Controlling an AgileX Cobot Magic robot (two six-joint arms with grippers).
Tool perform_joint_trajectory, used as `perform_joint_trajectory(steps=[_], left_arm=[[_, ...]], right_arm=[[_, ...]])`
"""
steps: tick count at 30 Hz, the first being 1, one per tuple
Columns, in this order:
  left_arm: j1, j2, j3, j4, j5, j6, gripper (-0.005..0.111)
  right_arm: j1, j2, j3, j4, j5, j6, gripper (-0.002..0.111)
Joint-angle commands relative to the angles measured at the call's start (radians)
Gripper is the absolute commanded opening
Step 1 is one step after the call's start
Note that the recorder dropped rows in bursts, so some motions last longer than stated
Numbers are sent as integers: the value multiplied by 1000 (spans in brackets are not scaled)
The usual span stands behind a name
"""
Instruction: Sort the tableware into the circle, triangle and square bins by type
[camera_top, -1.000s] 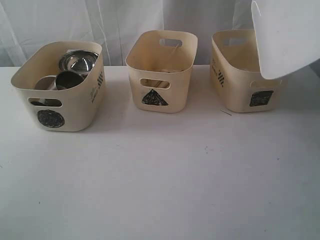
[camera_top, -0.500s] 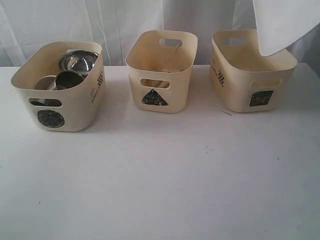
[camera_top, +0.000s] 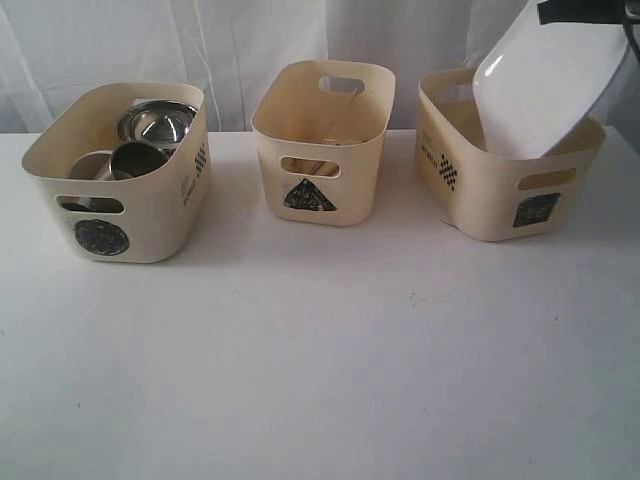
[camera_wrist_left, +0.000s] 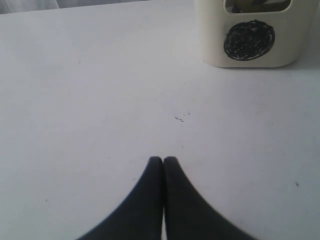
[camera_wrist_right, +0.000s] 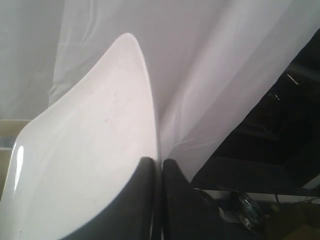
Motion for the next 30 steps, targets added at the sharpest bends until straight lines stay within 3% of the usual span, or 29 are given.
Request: perform_joint_trajectory(steps=[1,11,19,21,30], left_arm=[[2,-4,4,-8,2,-2,0],[2,-4,4,-8,2,-2,0],[2,-4,4,-8,2,-2,0],[2,-4,4,-8,2,-2,0],[2,-4,4,-8,2,-2,0]], right_arm=[[-8,-2,-22,-42,-20,48,0],[-8,43,-52,-11,2,50,1],[-8,63,-58,-8,-30,54,34],[-8,63,-70,-8,-27,64,37],[-8,30,-93,60,-15,65,37]])
